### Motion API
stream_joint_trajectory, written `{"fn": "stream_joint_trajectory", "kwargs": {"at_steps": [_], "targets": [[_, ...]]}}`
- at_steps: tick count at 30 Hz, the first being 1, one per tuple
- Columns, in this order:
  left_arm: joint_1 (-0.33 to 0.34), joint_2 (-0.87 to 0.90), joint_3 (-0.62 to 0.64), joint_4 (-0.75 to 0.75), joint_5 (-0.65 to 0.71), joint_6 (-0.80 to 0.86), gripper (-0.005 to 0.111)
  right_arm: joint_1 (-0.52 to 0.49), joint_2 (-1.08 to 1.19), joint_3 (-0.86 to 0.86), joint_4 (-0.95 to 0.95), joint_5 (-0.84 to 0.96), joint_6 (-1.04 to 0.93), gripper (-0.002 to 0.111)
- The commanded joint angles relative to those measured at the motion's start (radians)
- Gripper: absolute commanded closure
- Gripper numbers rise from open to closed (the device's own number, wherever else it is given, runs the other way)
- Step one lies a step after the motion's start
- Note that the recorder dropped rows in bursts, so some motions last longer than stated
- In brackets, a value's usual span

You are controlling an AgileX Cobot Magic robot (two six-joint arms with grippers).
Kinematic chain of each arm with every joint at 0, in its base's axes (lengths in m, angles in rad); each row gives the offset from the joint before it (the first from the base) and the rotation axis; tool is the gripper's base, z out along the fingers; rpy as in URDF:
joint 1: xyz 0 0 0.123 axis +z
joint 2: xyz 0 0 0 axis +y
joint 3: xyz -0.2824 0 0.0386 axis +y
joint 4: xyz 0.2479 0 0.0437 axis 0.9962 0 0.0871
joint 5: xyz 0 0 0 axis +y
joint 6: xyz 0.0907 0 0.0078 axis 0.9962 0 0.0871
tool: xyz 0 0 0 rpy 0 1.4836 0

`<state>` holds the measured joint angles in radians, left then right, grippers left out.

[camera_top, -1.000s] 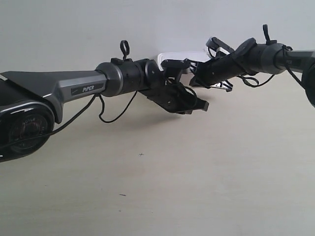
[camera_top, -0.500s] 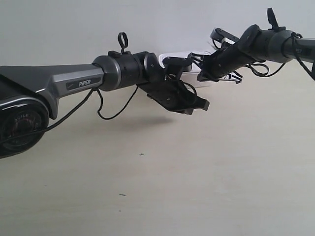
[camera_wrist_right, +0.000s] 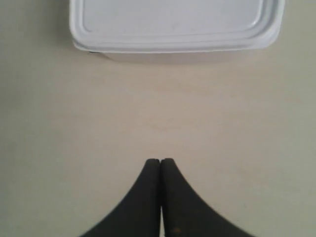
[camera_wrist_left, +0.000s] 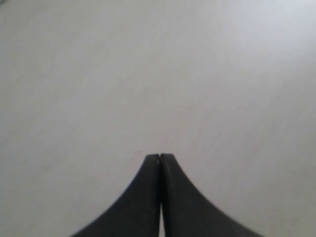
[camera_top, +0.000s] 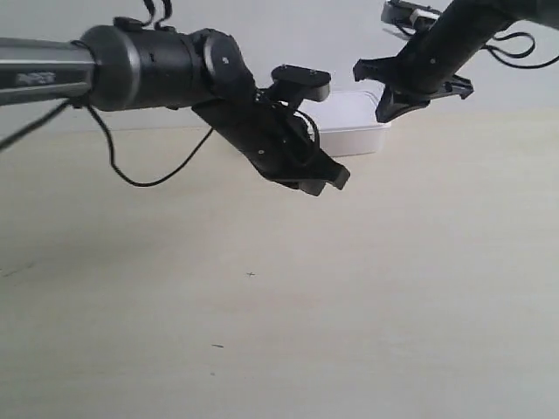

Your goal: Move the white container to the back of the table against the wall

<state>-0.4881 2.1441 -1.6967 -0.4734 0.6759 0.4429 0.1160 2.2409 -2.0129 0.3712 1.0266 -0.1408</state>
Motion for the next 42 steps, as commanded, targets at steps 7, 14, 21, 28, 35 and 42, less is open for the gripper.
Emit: {"fn": "stream_joint_trajectory", "kwargs": {"at_steps": [7,14,21,28,35,42], "targets": [[0.001,-0.820,0.769,-0.039,-0.366,0.076,0.107,-0.080,-0.745,0.755,0.109,-0.201,-0.199,0.108],[0.001,-1.361,1.142,-0.079,-0.474,0.018,0.107,-0.080,-1.469,1.283,0.109,-0.326,-0.199,0.108],[0.001,-1.666,1.361,-0.075,-0.624,0.026,0.107,-0.080,-1.843,1.487,0.109,-0.403,-0.199,0.108],[0.001,-1.634,1.484,-0.008,-1.017,0.026,0.107,-0.080,-1.834,1.643,0.109,-0.740,-0.199,0.108],[0.001,-1.613,1.486,-0.008,-0.953,0.026,0.107,-0.080,-1.808,1.650,0.120,-0.707,-0.199,0.108],[0.001,-1.613,1.486,-0.008,-0.940,0.026,0.107,-0.080,-1.808,1.650,0.120,-0.707,-0.199,0.108]]}}
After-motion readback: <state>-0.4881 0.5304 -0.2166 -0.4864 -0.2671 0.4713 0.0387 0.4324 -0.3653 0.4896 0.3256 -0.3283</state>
